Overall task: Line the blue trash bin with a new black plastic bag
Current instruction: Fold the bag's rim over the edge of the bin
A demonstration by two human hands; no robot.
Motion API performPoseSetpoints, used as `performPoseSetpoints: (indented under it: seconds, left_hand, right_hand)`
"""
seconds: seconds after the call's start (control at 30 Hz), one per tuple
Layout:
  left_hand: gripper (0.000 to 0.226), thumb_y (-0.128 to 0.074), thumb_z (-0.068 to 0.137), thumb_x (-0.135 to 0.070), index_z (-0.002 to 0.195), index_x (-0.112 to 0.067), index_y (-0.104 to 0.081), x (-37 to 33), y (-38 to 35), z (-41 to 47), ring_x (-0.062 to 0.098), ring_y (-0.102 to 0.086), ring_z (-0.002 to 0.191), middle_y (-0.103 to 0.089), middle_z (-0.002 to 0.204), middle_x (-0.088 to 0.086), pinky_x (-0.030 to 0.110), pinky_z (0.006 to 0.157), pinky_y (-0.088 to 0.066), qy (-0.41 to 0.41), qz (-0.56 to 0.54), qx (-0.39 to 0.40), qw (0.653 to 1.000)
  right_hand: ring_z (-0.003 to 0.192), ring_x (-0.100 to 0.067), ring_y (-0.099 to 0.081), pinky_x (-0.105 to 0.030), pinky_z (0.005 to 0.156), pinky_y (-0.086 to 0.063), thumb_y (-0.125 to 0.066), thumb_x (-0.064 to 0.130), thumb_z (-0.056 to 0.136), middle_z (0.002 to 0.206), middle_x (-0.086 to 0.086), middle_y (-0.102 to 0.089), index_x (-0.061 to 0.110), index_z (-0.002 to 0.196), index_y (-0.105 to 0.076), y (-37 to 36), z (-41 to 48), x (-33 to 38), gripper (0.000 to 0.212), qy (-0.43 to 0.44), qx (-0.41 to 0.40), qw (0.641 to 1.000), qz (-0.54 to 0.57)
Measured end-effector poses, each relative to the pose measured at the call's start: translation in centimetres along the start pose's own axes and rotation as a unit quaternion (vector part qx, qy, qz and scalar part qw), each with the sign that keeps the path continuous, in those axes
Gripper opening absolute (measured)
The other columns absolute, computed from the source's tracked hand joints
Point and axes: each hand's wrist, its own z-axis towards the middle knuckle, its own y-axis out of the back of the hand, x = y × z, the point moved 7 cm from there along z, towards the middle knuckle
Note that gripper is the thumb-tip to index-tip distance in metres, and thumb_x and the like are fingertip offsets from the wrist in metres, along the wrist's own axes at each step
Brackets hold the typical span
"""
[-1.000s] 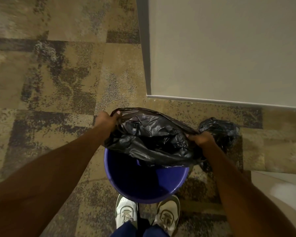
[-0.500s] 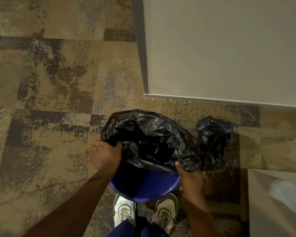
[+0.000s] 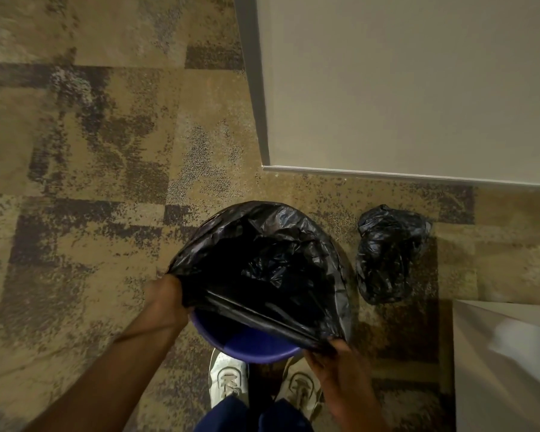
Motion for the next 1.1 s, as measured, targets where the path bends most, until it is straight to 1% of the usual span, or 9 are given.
performPoseSetpoints:
  seconds: [0.1,0.23,0.33,0.47,0.57,0.7,0.8,0.93,1.1]
  left_hand:
    - [0.035,-0.052,0.088,-0.007,0.119,0.007,-0.051,0.5,0.4,-0.2,0.034,-0.06,0.08,-0.057,0.108,0.022,0.039,0.055,-0.051,0.001,-0.03,0.026,0.999]
    - [0.016,-0.05,0.084,-0.018,0.087,-0.006,-0.061,1.0,0.4,0.1,0.031,-0.056,0.075,-0.062,0.091,0.016,0.037,0.063,-0.045,0.01,-0.059,0.097,0.993]
    - [0.029,-0.045,0.082,-0.027,0.054,-0.021,-0.047,1.2,1.1,1.1,0.021,-0.051,0.051,-0.057,0.05,-0.003,0.028,0.052,-0.038,-0.02,-0.028,0.117,0.992]
    - [0.041,-0.044,0.082,-0.037,0.045,-0.023,-0.056,1.1,1.2,1.7,0.016,-0.061,0.044,-0.063,0.05,-0.003,0.018,0.041,-0.044,-0.065,0.039,0.145,0.987]
    - [0.034,-0.048,0.08,-0.033,0.063,-0.014,-0.071,0.2,0.7,2.5,0.03,-0.069,0.068,-0.072,0.071,0.011,0.033,0.061,-0.054,-0.137,0.073,0.151,0.976]
    - [0.041,-0.047,0.076,-0.046,0.05,-0.016,-0.057,-0.3,0.2,3.7,0.024,-0.051,0.061,-0.053,0.054,0.004,0.036,0.062,-0.041,-0.174,0.084,0.121,0.974]
    - [0.05,-0.043,0.073,-0.062,0.069,-0.013,-0.051,0.3,-0.4,4.8,0.027,-0.049,0.075,-0.047,0.075,0.018,0.045,0.076,-0.042,-0.152,0.08,0.132,0.976]
    - [0.073,-0.043,0.077,-0.065,0.093,0.003,-0.065,1.0,-1.3,5.3,0.036,-0.063,0.089,-0.063,0.094,0.029,0.05,0.088,-0.05,-0.125,0.041,0.16,0.978]
    - [0.057,-0.045,0.082,-0.062,0.063,-0.008,-0.051,-0.1,-1.1,6.0,0.029,-0.052,0.069,-0.049,0.069,0.02,0.039,0.074,-0.043,-0.151,0.035,0.147,0.977]
  right_hand:
    - [0.077,-0.032,-0.074,-0.047,0.062,-0.061,-0.048,0.005,0.093,0.081,-0.015,-0.077,0.004,0.101,-0.058,0.3,-0.5,-1.8,0.012,0.029,0.026,0.997,0.07]
    - [0.09,-0.049,-0.068,-0.051,0.069,-0.058,-0.084,0.018,0.066,0.103,-0.035,-0.068,-0.011,0.109,-0.066,-0.4,-0.1,-2.8,0.055,0.194,0.047,0.949,-0.242]
    - [0.125,-0.04,-0.049,-0.042,0.104,-0.041,-0.071,0.005,0.078,0.138,-0.027,-0.047,0.001,0.142,-0.038,-1.6,1.8,-5.4,0.072,0.045,-0.005,0.975,-0.216]
    - [0.056,-0.012,-0.051,-0.029,0.053,-0.042,-0.056,0.024,0.093,0.071,-0.003,-0.058,0.008,0.099,-0.058,-1.6,0.9,-4.8,0.018,0.164,-0.041,0.929,-0.33]
    - [0.066,-0.027,-0.05,-0.038,0.064,-0.047,-0.033,0.02,0.101,0.077,-0.011,-0.052,0.008,0.092,-0.053,-2.5,1.9,-5.4,0.025,0.16,-0.064,0.933,-0.316]
    - [0.058,-0.003,-0.054,-0.018,0.056,-0.044,-0.041,-0.004,0.095,0.08,-0.003,-0.051,0.017,0.079,-0.051,-3.2,2.8,-6.0,0.028,0.248,-0.04,0.809,-0.531]
    - [0.107,-0.016,-0.054,-0.027,0.093,-0.039,-0.054,0.009,0.092,0.126,-0.009,-0.053,0.003,0.121,-0.054,-2.5,4.0,-8.3,0.03,0.203,0.015,0.741,-0.64]
    - [0.112,-0.034,-0.057,-0.036,0.098,-0.043,-0.056,0.009,0.086,0.118,-0.021,-0.064,-0.005,0.114,-0.061,-1.3,4.6,-8.5,0.031,0.144,-0.018,0.785,-0.603]
    - [0.093,-0.036,-0.061,-0.035,0.079,-0.053,-0.054,0.008,0.088,0.095,-0.025,-0.065,-0.006,0.089,-0.065,-1.1,5.2,-7.2,0.018,0.117,-0.064,0.87,-0.475]
